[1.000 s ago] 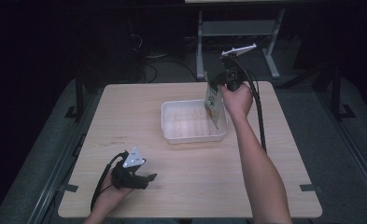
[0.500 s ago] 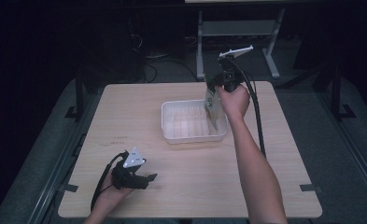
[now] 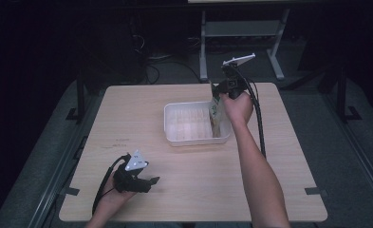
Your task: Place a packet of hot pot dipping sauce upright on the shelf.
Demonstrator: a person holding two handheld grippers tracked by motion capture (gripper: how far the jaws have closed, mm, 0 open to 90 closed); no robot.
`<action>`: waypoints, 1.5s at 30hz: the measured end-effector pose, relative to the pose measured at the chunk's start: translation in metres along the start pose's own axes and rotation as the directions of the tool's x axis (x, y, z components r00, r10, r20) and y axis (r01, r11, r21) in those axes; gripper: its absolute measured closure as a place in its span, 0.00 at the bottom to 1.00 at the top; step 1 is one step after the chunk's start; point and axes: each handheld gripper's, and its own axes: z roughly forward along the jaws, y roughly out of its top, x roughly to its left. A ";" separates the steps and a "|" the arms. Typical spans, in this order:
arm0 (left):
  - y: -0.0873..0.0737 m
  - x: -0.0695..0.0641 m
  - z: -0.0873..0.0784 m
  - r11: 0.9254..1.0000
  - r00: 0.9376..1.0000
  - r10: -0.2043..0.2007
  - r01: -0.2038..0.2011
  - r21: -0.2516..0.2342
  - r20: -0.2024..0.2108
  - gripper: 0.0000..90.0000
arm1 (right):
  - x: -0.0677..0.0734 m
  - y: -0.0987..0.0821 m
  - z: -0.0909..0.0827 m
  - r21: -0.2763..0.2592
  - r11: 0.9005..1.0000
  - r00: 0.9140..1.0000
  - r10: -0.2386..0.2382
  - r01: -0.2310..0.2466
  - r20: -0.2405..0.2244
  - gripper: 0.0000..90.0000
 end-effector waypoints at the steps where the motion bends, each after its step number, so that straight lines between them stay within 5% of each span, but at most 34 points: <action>1: 0.000 0.000 0.000 1.000 1.000 0.001 -0.001 0.000 0.000 0.34 | -0.001 -0.001 0.001 0.002 1.000 1.000 -0.003 0.003 -0.001 0.98; 45: 0.000 -0.001 0.003 1.000 1.000 -0.005 0.005 0.005 0.000 0.34 | -0.022 -0.026 -0.019 0.058 0.994 0.996 -0.088 0.088 0.006 0.88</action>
